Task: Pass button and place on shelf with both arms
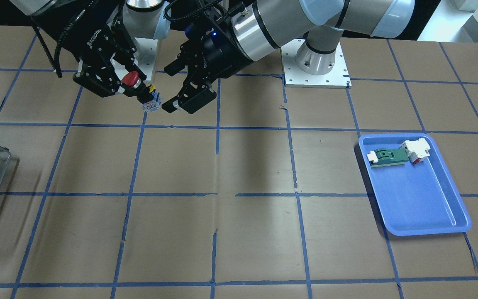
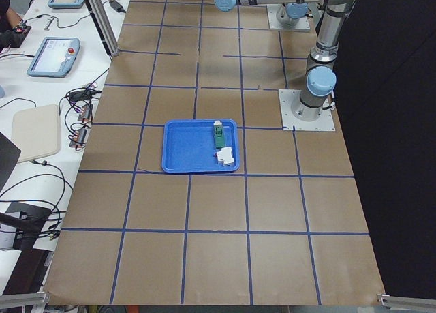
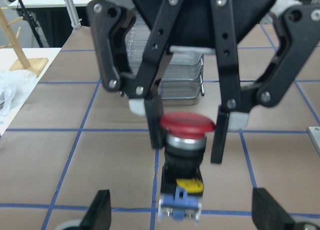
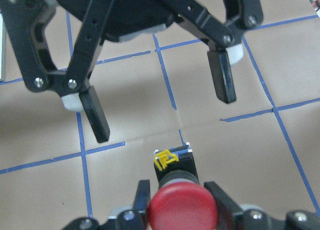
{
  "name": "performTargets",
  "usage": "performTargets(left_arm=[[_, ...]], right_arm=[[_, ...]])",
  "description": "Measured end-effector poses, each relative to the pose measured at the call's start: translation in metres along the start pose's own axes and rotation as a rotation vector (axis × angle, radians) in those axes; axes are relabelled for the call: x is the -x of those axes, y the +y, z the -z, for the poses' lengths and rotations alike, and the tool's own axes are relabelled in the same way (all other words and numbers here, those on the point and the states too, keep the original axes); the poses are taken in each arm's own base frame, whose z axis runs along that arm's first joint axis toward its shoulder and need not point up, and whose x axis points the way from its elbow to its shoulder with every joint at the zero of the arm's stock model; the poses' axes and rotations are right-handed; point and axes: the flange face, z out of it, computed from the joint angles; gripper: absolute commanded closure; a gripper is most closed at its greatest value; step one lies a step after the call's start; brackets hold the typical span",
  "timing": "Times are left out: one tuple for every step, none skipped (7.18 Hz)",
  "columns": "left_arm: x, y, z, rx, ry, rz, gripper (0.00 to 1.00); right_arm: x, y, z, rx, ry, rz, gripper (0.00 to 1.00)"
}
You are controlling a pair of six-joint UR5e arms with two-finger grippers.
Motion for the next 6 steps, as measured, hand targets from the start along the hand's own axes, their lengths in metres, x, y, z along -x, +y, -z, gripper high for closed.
performTargets(left_arm=[[0.002,0.014,0.007,0.083,-0.022,0.045,0.0],[0.002,0.026,0.014,0.178,-0.03,0.105,0.0],[0.0,0.037,0.021,0.259,-0.027,0.167,0.0],[-0.003,0.047,0.028,0.342,-0.024,0.25,0.0],[-0.008,0.054,0.038,0.425,-0.038,0.352,0.0],[-0.017,0.056,0.049,0.498,-0.062,0.442,0.0]], right_arm=[[-0.017,0.035,0.011,0.093,0.04,-0.056,1.0],[-0.042,0.088,0.029,0.196,0.09,-0.144,1.0],[-0.07,0.15,0.046,0.299,0.142,-0.219,1.0],[-0.097,0.205,0.055,0.384,0.184,-0.25,1.0],[-0.123,0.258,0.058,0.439,0.212,-0.282,1.0],[-0.143,0.308,0.058,0.465,0.234,-0.318,1.0]])
